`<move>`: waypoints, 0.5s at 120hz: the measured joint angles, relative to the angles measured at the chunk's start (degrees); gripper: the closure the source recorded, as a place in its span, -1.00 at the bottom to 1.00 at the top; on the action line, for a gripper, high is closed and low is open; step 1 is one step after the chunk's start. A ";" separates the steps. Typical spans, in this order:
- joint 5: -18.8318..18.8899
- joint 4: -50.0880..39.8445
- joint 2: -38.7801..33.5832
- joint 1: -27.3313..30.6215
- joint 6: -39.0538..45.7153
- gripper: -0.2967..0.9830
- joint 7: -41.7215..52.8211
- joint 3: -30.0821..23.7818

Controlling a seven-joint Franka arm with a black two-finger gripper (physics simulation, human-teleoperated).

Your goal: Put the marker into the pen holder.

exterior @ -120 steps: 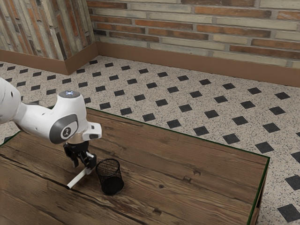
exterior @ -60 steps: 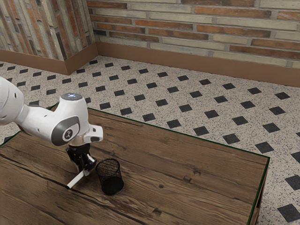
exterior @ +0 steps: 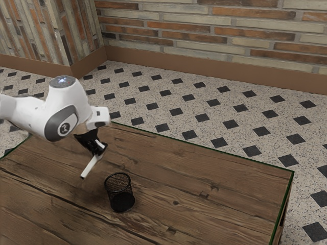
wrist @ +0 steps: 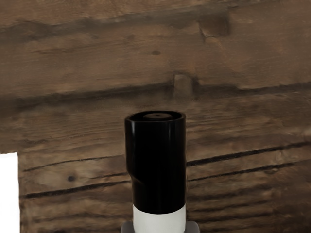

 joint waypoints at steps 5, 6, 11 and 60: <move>0.39 -0.34 -3.10 1.19 1.58 0.60 0.35 -1.41; 0.48 -0.47 -3.75 1.32 1.96 0.60 0.43 -1.68; 0.85 -2.22 -6.95 0.99 4.83 0.60 0.90 -3.00; -0.14 -17.58 -17.84 -0.83 30.91 0.63 6.21 -11.80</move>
